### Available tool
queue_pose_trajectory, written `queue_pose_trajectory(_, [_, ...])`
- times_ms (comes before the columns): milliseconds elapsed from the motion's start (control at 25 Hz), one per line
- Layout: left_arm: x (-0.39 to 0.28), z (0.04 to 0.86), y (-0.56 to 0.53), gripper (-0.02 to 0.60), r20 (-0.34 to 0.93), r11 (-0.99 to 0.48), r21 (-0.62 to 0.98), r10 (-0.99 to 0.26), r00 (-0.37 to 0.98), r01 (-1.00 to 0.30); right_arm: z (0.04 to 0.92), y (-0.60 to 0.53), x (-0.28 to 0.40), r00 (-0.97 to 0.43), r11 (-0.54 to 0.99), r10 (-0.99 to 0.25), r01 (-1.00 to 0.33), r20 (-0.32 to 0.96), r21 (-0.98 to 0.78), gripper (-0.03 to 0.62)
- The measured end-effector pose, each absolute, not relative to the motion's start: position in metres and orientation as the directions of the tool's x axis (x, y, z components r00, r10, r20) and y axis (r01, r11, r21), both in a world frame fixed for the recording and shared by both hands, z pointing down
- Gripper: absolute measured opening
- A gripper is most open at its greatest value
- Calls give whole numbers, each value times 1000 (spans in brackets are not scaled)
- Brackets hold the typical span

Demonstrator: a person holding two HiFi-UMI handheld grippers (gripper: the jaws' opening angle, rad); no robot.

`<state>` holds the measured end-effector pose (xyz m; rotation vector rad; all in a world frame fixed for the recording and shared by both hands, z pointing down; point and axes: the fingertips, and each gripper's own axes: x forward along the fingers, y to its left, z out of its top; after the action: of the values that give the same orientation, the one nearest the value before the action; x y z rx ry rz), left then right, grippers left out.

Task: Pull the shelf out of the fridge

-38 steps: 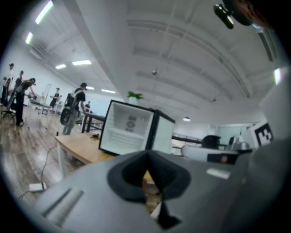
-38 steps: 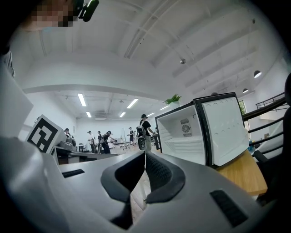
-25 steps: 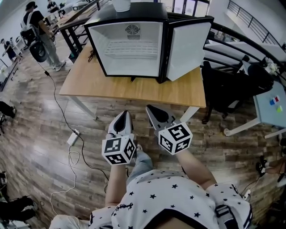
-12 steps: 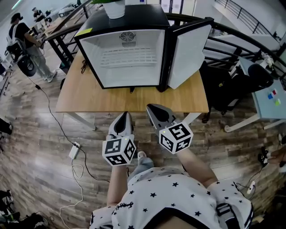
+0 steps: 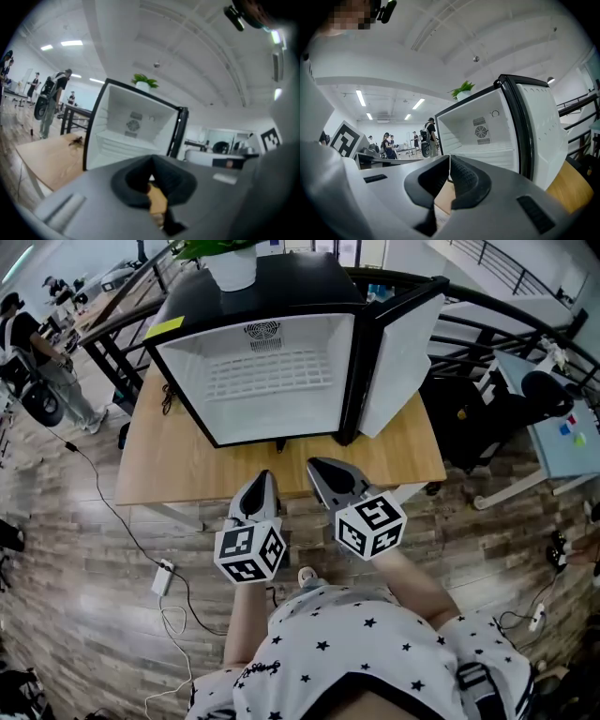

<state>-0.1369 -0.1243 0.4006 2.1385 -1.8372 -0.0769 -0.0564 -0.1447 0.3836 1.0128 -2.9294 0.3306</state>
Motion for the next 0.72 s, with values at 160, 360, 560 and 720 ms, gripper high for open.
queue_pose_trajectory(160, [-149, 403, -141, 8, 167, -139, 279, -967, 190, -950, 385, -160, -69, -779, 752, -621, -623, 85, -212, 21])
queue_pose_trajectory(360, [-160, 405, -160, 8, 161, -167, 295, -962, 221, -941, 388, -178, -83, -767, 736, -636, -635, 80, -235, 21])
queue_pose_trajectory(560, [-174, 411, -176, 8, 158, -172, 329, -959, 234, -928, 390, -193, -91, -748, 714, -659, -655, 80, -249, 21])
queue_pose_trajectory(720, [-179, 416, -188, 8, 163, -179, 367, -954, 253, -913, 389, -202, -89, -731, 696, -677, -673, 83, -252, 21])
